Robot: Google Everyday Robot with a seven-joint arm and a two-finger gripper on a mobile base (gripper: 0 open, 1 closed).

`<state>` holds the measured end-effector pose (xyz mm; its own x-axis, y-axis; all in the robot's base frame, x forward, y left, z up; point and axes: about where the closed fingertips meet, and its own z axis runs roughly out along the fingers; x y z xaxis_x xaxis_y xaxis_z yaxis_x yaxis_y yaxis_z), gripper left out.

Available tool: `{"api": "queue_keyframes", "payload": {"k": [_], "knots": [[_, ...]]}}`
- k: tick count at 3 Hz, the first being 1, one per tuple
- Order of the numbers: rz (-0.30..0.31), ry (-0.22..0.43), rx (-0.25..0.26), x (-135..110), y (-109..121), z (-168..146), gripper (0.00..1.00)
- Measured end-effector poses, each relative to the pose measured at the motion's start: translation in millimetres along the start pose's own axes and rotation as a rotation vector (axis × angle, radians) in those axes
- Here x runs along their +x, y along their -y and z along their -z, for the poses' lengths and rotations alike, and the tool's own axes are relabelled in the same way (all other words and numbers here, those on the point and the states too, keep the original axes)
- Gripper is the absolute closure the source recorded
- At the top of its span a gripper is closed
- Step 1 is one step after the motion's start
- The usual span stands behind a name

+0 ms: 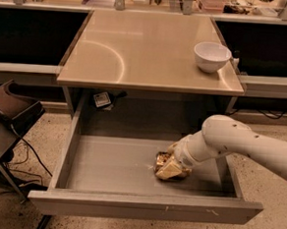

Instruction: Pick orange can from top drawer and place on counter

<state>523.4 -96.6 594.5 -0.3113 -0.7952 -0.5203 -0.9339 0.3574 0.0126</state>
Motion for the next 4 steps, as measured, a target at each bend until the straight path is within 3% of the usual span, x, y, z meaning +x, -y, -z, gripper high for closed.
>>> {"api": "queue_keyframes", "payload": {"k": [1, 2, 3, 4], "knots": [[0.001, 0.0, -0.001, 0, 0, 0, 0.66], [0.019, -0.021, 0.041, -21, 8, 24, 0.88], [0.033, -0.037, 0.117, -56, 28, 76, 1.0], [0.037, -0.03, 0.208, -111, 60, 151, 1.0]]}}
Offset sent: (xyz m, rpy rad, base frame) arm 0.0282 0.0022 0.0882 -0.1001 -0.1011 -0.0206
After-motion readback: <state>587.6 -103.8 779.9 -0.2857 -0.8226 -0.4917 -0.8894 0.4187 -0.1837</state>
